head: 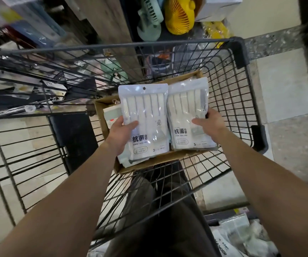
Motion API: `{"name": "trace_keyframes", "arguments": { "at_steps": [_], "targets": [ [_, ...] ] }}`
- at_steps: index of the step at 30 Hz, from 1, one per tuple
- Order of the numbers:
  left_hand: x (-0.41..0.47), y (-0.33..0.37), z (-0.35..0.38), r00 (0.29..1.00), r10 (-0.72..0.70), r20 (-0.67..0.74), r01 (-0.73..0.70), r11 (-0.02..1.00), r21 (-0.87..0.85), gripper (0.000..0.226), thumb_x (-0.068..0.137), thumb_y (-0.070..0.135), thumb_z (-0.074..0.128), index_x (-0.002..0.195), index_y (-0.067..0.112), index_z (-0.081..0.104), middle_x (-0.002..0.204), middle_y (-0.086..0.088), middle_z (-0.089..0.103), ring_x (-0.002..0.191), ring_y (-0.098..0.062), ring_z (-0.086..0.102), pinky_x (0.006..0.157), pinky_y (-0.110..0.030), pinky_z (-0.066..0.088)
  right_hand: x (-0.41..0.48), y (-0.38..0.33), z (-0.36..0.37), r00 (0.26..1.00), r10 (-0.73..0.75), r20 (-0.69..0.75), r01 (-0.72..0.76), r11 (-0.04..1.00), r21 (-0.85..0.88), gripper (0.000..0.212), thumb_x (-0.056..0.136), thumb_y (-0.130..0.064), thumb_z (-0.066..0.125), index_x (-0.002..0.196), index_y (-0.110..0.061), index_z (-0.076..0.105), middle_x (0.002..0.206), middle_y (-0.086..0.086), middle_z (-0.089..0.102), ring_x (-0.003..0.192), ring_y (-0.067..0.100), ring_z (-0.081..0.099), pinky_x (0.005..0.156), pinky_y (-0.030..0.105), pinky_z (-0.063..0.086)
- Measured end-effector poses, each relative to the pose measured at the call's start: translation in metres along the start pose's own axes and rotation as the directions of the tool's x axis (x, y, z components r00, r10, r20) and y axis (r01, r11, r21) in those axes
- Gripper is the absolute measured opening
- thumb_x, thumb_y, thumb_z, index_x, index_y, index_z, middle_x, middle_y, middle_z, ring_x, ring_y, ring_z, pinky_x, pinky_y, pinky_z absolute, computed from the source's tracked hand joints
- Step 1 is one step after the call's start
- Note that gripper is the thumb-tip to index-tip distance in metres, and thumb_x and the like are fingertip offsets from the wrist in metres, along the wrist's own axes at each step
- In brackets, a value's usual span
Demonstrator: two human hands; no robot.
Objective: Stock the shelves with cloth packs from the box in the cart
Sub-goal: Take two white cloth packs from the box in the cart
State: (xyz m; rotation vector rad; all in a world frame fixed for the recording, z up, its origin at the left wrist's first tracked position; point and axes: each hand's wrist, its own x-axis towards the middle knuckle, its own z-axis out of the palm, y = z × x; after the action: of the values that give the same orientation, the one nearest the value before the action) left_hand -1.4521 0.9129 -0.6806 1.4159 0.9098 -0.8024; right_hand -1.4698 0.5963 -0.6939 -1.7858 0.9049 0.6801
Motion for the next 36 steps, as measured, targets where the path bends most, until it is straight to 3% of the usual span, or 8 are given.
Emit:
{"name": "trace_keyframes", "arguments": {
  "at_steps": [5,10,19,22,27,30,34,36],
  "targets": [
    [-0.036,0.022,0.001,0.999,0.045,0.027,-0.046,0.998,0.035,0.04,0.098,0.012,0.069,0.136,0.017,0.059,0.122,-0.006,0.073,0.107,-0.028,0.073,0.085,-0.047,0.061,-0.038,-0.019,-0.026,1.0,0.003,-0.015,-0.002,0.997,0.081,0.037,0.089,-0.013,0.074,0.125,-0.017,0.066,0.103,-0.003,0.071,0.09,0.013,0.067,0.067,0.03,0.054],
    [-0.08,0.047,-0.002,0.982,0.136,0.132,-0.15,0.984,0.1,0.029,0.1,0.008,0.065,0.122,0.026,0.062,0.111,0.002,0.078,0.103,-0.023,0.076,0.086,-0.046,0.062,-0.085,-0.041,-0.05,0.998,-0.006,-0.056,0.014,0.989,0.148,0.033,0.091,-0.009,0.072,0.123,-0.016,0.067,0.101,-0.005,0.07,0.088,0.011,0.065,0.06,0.024,0.049],
    [-0.146,0.1,0.012,0.93,0.242,0.277,-0.296,0.939,0.174,0.045,0.094,0.009,0.07,0.134,0.026,0.06,0.123,-0.003,0.076,0.106,-0.026,0.076,0.088,-0.056,0.061,-0.182,-0.086,-0.122,0.951,-0.134,-0.279,0.217,0.93,0.296,0.035,0.085,-0.004,0.077,0.116,-0.017,0.066,0.114,0.008,0.072,0.104,0.028,0.07,0.092,0.049,0.058],
    [-0.167,0.115,0.032,0.908,0.293,0.3,-0.354,0.918,0.177,0.038,0.096,0.005,0.068,0.128,0.023,0.06,0.118,-0.005,0.076,0.104,-0.027,0.075,0.086,-0.054,0.062,-0.209,-0.092,-0.149,0.946,-0.144,-0.289,0.247,0.899,0.361,0.028,0.089,-0.001,0.072,0.11,-0.019,0.065,0.104,0.002,0.072,0.101,0.026,0.071,0.093,0.047,0.056],
    [-0.195,0.146,0.081,0.863,0.374,0.34,-0.456,0.866,0.205,0.038,0.091,0.01,0.072,0.123,0.028,0.061,0.117,0.0,0.076,0.104,-0.023,0.075,0.093,-0.055,0.059,-0.229,-0.092,-0.202,0.917,-0.151,-0.37,0.299,0.873,0.386,0.029,0.089,-0.003,0.072,0.112,-0.018,0.064,0.118,0.009,0.071,0.105,0.029,0.07,0.097,0.05,0.055],
    [-0.207,0.165,0.116,0.818,0.415,0.397,-0.525,0.822,0.223,0.048,0.087,0.015,0.075,0.131,0.028,0.061,0.122,0.001,0.076,0.109,-0.023,0.074,0.096,-0.056,0.058,-0.235,-0.091,-0.24,0.906,-0.184,-0.382,0.336,0.861,0.383,0.025,0.091,-0.002,0.07,0.101,-0.024,0.065,0.111,0.006,0.072,0.102,0.028,0.07,0.095,0.048,0.056],
    [-0.24,0.184,0.19,0.784,0.453,0.424,-0.564,0.806,0.181,0.04,0.098,0.002,0.065,0.134,0.018,0.056,0.121,-0.006,0.075,0.102,-0.025,0.076,0.068,-0.04,0.065,-0.234,-0.083,-0.312,0.871,-0.247,-0.425,0.418,0.827,0.376,0.03,0.091,-0.002,0.07,0.117,-0.015,0.066,0.11,0.003,0.072,0.099,0.022,0.07,0.091,0.04,0.056],
    [-0.254,0.19,0.233,0.764,0.47,0.443,-0.591,0.785,0.187,0.043,0.098,0.004,0.065,0.138,0.018,0.055,0.125,-0.007,0.074,0.108,-0.029,0.075,0.079,-0.048,0.064,-0.231,-0.075,-0.355,0.847,-0.273,-0.457,0.457,0.812,0.362,0.027,0.091,0.0,0.07,0.114,-0.013,0.067,0.105,0.003,0.073,0.089,0.015,0.069,0.077,0.027,0.058]
  ]
}}
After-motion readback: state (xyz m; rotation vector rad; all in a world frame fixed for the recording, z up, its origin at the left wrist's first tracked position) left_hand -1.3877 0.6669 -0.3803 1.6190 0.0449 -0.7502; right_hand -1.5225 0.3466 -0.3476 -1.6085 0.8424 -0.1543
